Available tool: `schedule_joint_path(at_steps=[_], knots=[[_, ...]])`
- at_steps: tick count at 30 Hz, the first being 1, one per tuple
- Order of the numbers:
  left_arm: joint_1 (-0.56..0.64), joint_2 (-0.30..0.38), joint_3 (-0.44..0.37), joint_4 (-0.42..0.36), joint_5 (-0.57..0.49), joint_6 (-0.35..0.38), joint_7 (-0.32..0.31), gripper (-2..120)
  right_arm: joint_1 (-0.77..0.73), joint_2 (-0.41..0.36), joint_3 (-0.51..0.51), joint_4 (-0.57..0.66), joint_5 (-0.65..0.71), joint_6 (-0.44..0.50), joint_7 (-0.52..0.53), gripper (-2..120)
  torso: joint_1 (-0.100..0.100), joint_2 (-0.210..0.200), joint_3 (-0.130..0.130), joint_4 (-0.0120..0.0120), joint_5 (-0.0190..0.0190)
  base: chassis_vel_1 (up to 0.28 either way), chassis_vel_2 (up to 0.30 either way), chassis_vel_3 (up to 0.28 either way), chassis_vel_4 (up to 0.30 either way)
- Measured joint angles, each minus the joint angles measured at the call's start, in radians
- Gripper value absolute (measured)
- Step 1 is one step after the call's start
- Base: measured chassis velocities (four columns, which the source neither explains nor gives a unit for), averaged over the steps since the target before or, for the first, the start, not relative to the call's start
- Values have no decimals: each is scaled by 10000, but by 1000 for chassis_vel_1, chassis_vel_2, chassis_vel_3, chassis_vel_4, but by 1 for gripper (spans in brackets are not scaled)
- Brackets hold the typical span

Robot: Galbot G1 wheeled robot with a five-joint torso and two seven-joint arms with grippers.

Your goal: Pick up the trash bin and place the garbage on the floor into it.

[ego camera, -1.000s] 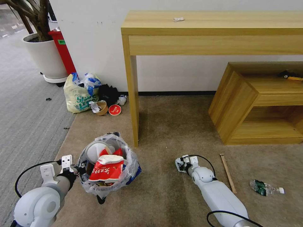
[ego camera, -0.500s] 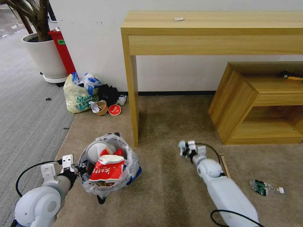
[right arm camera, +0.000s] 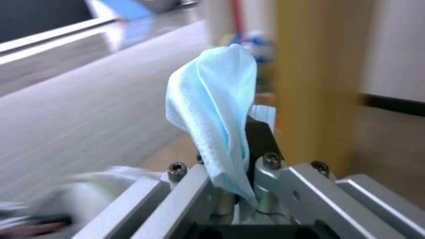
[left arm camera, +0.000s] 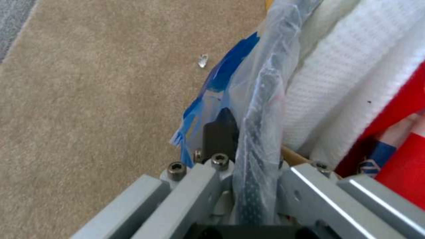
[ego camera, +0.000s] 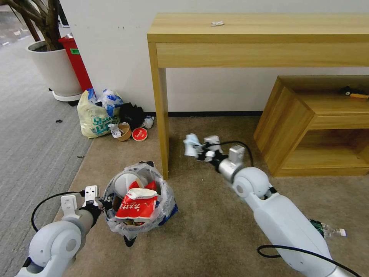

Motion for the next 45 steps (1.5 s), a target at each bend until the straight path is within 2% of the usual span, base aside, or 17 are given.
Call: schedule_joint_path(at_steps=[4,13,15,16,21,23,25,26,30,31,34,36,38,42,45], knots=[[-80,30,104,20,-76,0,-76,0,578,113,-1270,391,753,-403,15,0,1,1,0,0,1,0,0,0,0],[-133,-4,58,23,-112,0,-79,0,840,193,-2594,328,912,-698,153,1,0,0,0,-1,2,0,0,0,0],[-147,-11,49,24,-137,0,-79,0,842,197,-2698,327,865,-943,258,9,0,0,0,-1,2,0,0,0,0],[-147,-11,49,24,-137,0,-79,0,842,197,-2698,327,865,-943,258,9,0,0,0,-1,2,0,0,0,0],[-168,-28,13,21,-191,0,-80,0,798,24,-2749,391,780,-1298,529,30,1,0,0,-3,2,0,0,0,0],[-171,-30,7,18,-207,0,-81,0,799,3,-2749,396,765,-1347,586,33,0,0,0,-3,2,0,0,0,0],[-176,-42,-12,-2,-238,0,-98,0,807,-48,-2751,396,736,-1449,667,45,0,0,0,-2,3,0,0,0,0],[-176,-42,-12,-2,-238,0,-98,0,807,-48,-2751,396,736,-1449,667,45,0,0,0,-2,3,0,0,0,0],[-159,-88,-36,-25,-264,0,-115,0,864,-109,-2822,396,701,-1477,693,65,1,0,0,-2,3,0,0,0,0],[-159,-88,-36,-25,-264,0,-115,0,864,-109,-2822,396,701,-1477,693,65,1,0,0,-2,3,0,0,0,0],[-131,-114,-52,-35,-265,0,-117,0,968,-155,-2825,371,645,-1471,710,78,1,0,0,-1,3,0,0,0,0],[-130,-122,-60,-35,-265,0,-117,0,1002,-172,-2825,366,644,-1465,737,82,0,0,0,-2,3,0,0,0,0],[-131,-143,-74,-35,-264,0,-117,0,1068,-183,-2788,363,652,-1447,792,93,1,0,0,-1,3,0,0,0,0],[-133,-169,-76,-25,-265,0,-117,0,1110,-183,-2649,411,728,-1429,870,100,0,0,0,-1,3,0,0,0,0],[-125,-182,-87,-14,-264,0,-116,0,1112,-187,-2521,457,770,-1417,896,100,1,0,0,-2,3,0,0,0,0]])
